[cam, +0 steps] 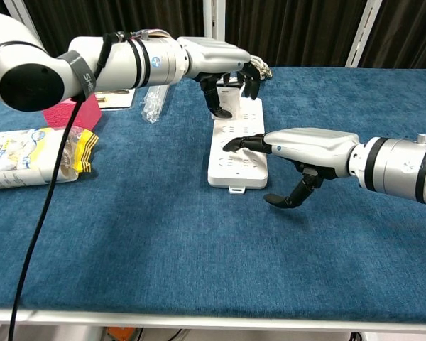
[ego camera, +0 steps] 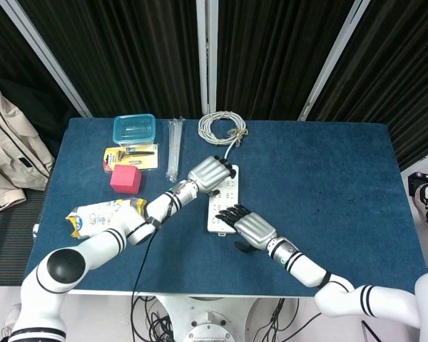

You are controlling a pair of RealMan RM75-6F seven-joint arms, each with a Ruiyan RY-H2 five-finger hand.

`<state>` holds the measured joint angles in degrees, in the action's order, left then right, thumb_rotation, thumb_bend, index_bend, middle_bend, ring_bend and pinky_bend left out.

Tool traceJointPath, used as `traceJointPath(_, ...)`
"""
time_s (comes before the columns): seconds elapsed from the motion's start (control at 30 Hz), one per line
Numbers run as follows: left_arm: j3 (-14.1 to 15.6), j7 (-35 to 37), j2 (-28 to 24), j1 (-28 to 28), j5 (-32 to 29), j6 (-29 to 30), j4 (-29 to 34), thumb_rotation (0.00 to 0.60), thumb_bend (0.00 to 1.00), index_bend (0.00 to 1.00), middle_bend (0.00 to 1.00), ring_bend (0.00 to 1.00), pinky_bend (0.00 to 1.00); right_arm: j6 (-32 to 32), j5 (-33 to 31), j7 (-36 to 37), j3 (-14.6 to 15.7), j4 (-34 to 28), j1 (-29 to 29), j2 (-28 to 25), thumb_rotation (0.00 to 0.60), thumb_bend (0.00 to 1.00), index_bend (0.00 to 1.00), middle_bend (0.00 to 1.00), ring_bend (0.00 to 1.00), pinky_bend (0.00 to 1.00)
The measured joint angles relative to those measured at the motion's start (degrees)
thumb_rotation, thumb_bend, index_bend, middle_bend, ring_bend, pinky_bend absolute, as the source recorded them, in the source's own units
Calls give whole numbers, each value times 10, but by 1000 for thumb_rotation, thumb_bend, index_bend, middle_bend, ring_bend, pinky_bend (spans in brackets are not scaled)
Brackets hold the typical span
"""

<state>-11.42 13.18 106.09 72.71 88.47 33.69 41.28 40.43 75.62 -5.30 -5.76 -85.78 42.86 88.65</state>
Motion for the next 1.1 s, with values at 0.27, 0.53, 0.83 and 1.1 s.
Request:
traceJointPath(0.27,41,26,27,12,23,21,-64,600,360,448,420,369,508,3,-4,3,5,3,5,2,600,356,0,72,0,0)
traceJointPath(0.53,63,57,51,18,38,47,-120,600,398,545,604,581,740,2,-11,6,9,8,9,6,600,357,0,74,0,0)
traceJointPath(0.83,85,104,83,18,45,72,-188,600,458,596,736,696,869,-1,-18,6,12,13,15,10,600,361,0,76,0,0)
traceJointPath(1.1,98,135,87,19,48,92,-207,600,476,622,755,705,883,-3,-26,5,15,15,17,11,600,363,0,78,0,0)
